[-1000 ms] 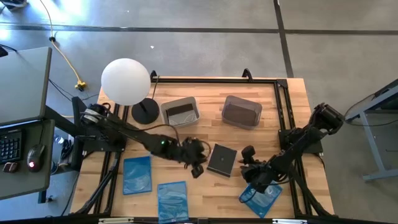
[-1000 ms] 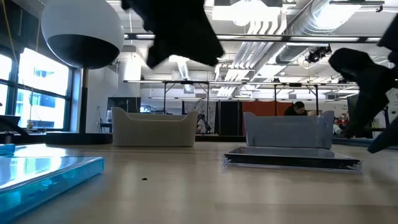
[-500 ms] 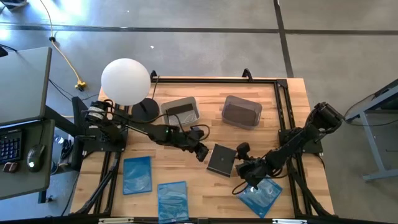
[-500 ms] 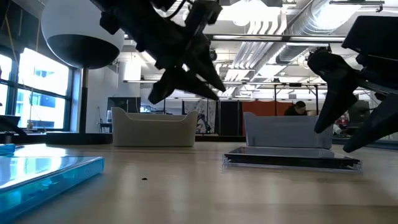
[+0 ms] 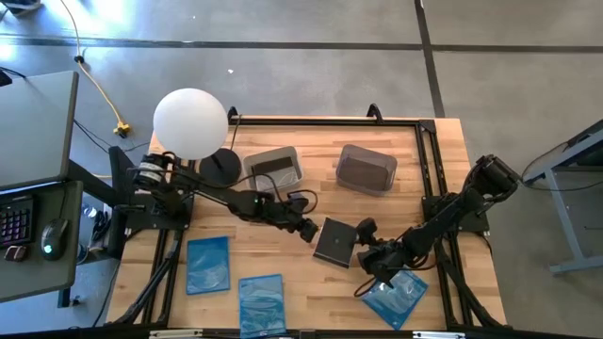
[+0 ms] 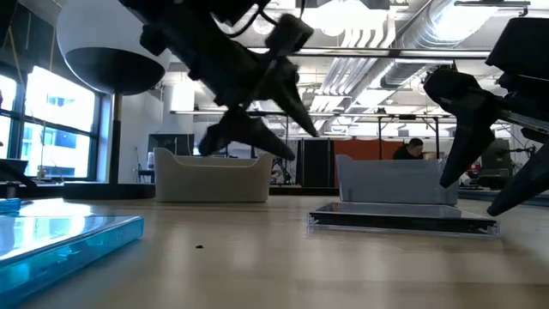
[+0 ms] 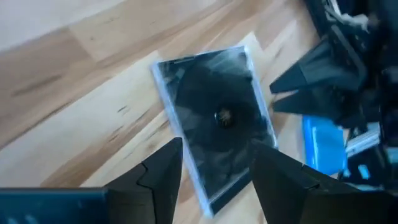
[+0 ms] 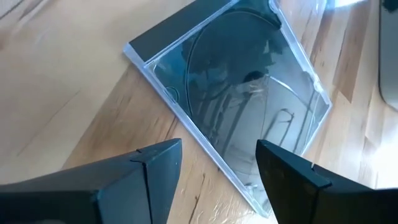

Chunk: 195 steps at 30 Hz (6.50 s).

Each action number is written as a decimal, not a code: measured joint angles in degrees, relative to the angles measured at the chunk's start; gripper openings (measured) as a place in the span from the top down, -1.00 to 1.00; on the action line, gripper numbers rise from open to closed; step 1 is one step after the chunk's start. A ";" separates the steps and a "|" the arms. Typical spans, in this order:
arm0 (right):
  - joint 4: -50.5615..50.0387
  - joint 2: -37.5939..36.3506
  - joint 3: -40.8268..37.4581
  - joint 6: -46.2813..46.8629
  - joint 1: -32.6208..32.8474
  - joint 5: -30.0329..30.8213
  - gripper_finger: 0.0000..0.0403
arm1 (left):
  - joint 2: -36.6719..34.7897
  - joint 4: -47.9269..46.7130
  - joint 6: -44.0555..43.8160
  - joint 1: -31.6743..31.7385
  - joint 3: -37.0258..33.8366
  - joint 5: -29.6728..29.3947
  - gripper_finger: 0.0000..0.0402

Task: Pick & place jewel cases by type
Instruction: Put the black CD case into the gray bin

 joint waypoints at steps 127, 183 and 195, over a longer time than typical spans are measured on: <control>7.30 23.44 28.10 8.25 -10.80 -20.09 0.00 | 15.26 -50.30 -12.29 -15.32 29.31 18.93 0.11; 9.38 24.90 28.09 3.76 -10.69 -22.43 0.00 | 5.15 -42.48 -69.36 -46.65 11.61 -36.92 0.11; 9.55 24.96 28.09 3.82 -10.99 -22.81 0.00 | 5.11 -22.41 -56.85 -35.95 4.43 -22.48 0.11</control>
